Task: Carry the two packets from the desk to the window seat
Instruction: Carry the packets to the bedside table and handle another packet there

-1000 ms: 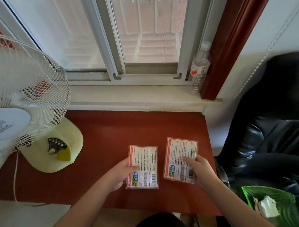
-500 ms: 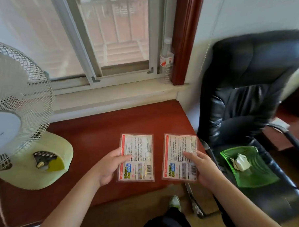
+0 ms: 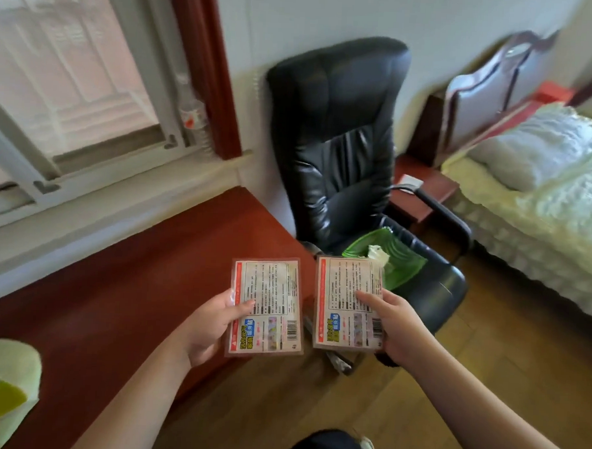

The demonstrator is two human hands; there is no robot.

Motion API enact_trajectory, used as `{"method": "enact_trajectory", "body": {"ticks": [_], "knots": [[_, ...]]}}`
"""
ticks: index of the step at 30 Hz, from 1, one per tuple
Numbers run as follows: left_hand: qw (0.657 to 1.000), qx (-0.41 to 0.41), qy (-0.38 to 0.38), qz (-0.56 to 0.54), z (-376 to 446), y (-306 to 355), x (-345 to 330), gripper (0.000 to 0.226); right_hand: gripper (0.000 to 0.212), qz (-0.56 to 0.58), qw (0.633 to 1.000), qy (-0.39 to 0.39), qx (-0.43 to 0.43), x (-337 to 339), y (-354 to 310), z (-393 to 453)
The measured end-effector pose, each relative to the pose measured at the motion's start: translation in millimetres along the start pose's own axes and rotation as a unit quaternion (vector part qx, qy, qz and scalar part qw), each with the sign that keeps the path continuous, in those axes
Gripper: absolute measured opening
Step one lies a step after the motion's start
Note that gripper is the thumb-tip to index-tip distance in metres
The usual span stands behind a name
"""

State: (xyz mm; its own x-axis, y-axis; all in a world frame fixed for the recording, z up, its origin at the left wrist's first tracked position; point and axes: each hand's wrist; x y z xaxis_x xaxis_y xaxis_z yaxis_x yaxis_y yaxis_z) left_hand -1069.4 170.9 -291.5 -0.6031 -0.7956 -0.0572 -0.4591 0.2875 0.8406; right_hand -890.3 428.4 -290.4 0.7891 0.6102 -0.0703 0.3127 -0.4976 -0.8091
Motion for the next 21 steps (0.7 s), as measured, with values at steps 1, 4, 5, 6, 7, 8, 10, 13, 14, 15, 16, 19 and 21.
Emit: {"method": "enact_trajectory", "body": {"ticks": [1, 4, 5, 6, 7, 8, 10, 13, 14, 15, 16, 19, 21], "knots": [[1.0, -0.001, -0.016, 0.006, 2.8, 4.1, -11.6, 0.032, 0.017, 0.011, 1.0, 0.013, 0.005, 13.0, -2.7, -3.0], [0.998, -0.008, -0.057, 0.033, 10.2, 17.6, -52.5, 0.031, 0.017, 0.047, 0.998, 0.043, 0.018, 56.4, -8.1, -12.8], [0.997, -0.01, -0.068, 0.046, 12.4, 21.5, -68.4, 0.03, 0.018, 0.055, 0.997, 0.051, 0.024, 71.9, -8.4, -15.9], [0.995, -0.012, -0.077, 0.056, 14.2, 24.5, -85.5, 0.03, 0.019, 0.06, 0.996, 0.061, 0.029, 87.8, -8.1, -19.2], [0.994, -0.013, -0.087, 0.063, 15.7, 26.4, -103.5, 0.029, 0.019, 0.067, 0.995, 0.073, 0.033, 103.9, -7.4, -22.7], [0.993, -0.012, -0.099, 0.066, 17.1, 27.6, -122.7, 0.028, 0.019, 0.077, 0.993, 0.085, 0.035, 121.0, -6.0, -26.4], [0.989, -0.008, -0.13, 0.074, 18.1, 27.9, -162.1, 0.028, 0.02, 0.105, 0.988, 0.109, 0.036, 156.8, -1.8, -34.1], [0.981, -0.011, -0.169, 0.094, 18.4, 26.3, -225.3, 0.031, 0.019, 0.146, 0.979, 0.136, 0.04, 215.6, 3.0, -46.7], [0.979, -0.011, -0.177, 0.098, 18.6, 25.3, -246.5, 0.034, 0.019, 0.154, 0.977, 0.145, 0.041, 236.1, 3.8, -50.7], [0.977, -0.008, -0.187, 0.102, 18.8, 23.1, -267.6, 0.036, 0.018, 0.16, 0.974, 0.153, 0.041, 256.9, 4.4, -54.7], [0.975, -0.003, -0.198, 0.104, 18.9, 20.1, -288.6, 0.038, 0.018, 0.163, 0.973, 0.159, 0.043, 277.2, 4.4, -58.4], [0.968, 0.015, -0.227, 0.111, 19.3, 9.8, -349.2, 0.039, 0.019, 0.166, 0.969, 0.176, 0.051, 334.7, 2.5, -66.9], [0.963, 0.026, -0.242, 0.112, 17.3, 4.7, -387.1, 0.039, 0.02, 0.172, 0.965, 0.188, 0.053, 369.5, 2.3, -70.8]]}}
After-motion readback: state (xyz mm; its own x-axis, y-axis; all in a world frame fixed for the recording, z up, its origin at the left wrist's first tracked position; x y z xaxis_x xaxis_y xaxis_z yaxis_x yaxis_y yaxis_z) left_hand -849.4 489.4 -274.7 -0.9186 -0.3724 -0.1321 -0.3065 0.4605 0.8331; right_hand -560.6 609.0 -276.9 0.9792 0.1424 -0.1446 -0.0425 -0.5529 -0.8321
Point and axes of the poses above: each hand's wrist, its own z-axis towards the middle knuckle, its own x-axis out of the back of the hand, y = z × x, and after that the axes turned 13 degrees about y, right-handed
